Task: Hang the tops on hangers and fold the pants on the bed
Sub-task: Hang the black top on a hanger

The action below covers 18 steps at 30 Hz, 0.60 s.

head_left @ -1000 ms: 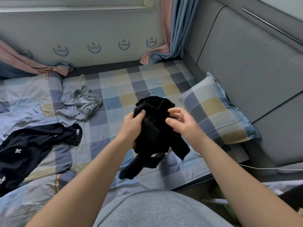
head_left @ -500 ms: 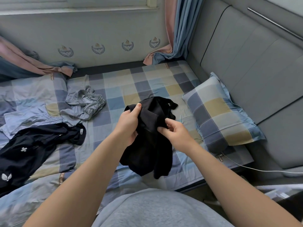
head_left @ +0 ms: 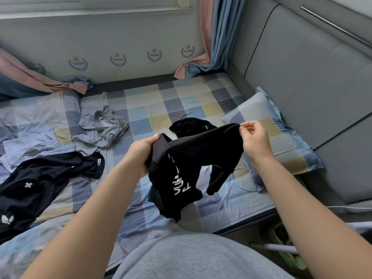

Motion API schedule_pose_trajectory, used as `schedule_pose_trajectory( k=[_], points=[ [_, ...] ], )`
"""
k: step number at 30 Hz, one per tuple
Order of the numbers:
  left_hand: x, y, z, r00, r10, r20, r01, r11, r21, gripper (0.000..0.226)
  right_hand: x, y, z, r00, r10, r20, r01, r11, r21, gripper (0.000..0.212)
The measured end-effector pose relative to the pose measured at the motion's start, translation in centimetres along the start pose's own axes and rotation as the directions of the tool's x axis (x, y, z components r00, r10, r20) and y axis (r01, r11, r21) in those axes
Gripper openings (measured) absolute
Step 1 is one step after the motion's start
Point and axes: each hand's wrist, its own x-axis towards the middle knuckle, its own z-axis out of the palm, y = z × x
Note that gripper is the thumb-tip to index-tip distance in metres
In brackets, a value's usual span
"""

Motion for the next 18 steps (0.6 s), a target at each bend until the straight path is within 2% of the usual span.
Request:
schedule_pose_trajectory(
  k=[2, 4, 6, 8, 9, 10, 11, 12, 15, 18],
  points=[
    [-0.5, 0.1, 0.6, 0.998, -0.024, 0.053, 0.025, 1.000, -0.016, 0.033, -1.5, -0.6, 0.4, 0.991, -0.075, 0.108, 0.085, 0.992, -0.090, 0.029],
    [-0.9, 0.1, 1.2, 0.990, -0.056, 0.130, 0.059, 0.998, -0.020, 0.025, -3.3, -1.1, 1.2, 0.940, -0.174, 0.294, 0.220, 0.966, -0.132, 0.054],
    [-1.3, 0.0, 1.8, 0.977, -0.071, 0.200, 0.067, 0.997, 0.029, 0.025, -5.5, -1.3, 2.7, 0.814, -0.210, 0.542, 0.326, 0.937, -0.128, 0.072],
    [-1.7, -0.2, 2.3, 0.964, -0.094, 0.250, 0.066, 0.991, 0.119, 0.029, -7.1, -0.8, 4.7, 0.715, -0.184, 0.675, 0.363, 0.922, -0.133, 0.075],
    [-1.9, -0.1, 2.4, 0.958, -0.112, 0.264, 0.072, 0.985, 0.156, 0.029, -7.5, -0.5, 5.6, 0.702, -0.164, 0.693, 0.342, 0.931, -0.125, 0.064],
    [-2.2, 0.0, 2.4, 0.953, -0.125, 0.274, 0.077, 0.981, 0.180, 0.028, -7.5, -0.3, 6.2, 0.703, -0.145, 0.696, 0.308, 0.944, -0.115, 0.045],
    [-2.4, 0.2, 2.4, 0.954, -0.126, 0.273, 0.076, 0.979, 0.187, 0.027, -7.5, -0.1, 6.6, 0.712, -0.142, 0.687, 0.290, 0.951, -0.103, 0.023],
    [-2.5, 0.3, 2.2, 0.956, -0.119, 0.267, 0.073, 0.981, 0.177, 0.027, -7.2, 0.2, 6.6, 0.731, -0.158, 0.663, 0.292, 0.952, -0.095, 0.013],
    [-2.2, 0.9, 1.2, 0.977, -0.017, 0.212, -0.006, 0.994, 0.107, 0.016, -6.2, 0.2, 6.1, 0.786, -0.159, 0.597, 0.212, 0.977, -0.019, 0.017],
    [-2.4, 1.1, 0.5, 0.978, 0.043, 0.204, -0.052, 0.998, 0.041, 0.007, -4.9, -0.6, 5.1, 0.876, -0.115, 0.469, 0.111, 0.993, 0.036, 0.022]
  ],
)
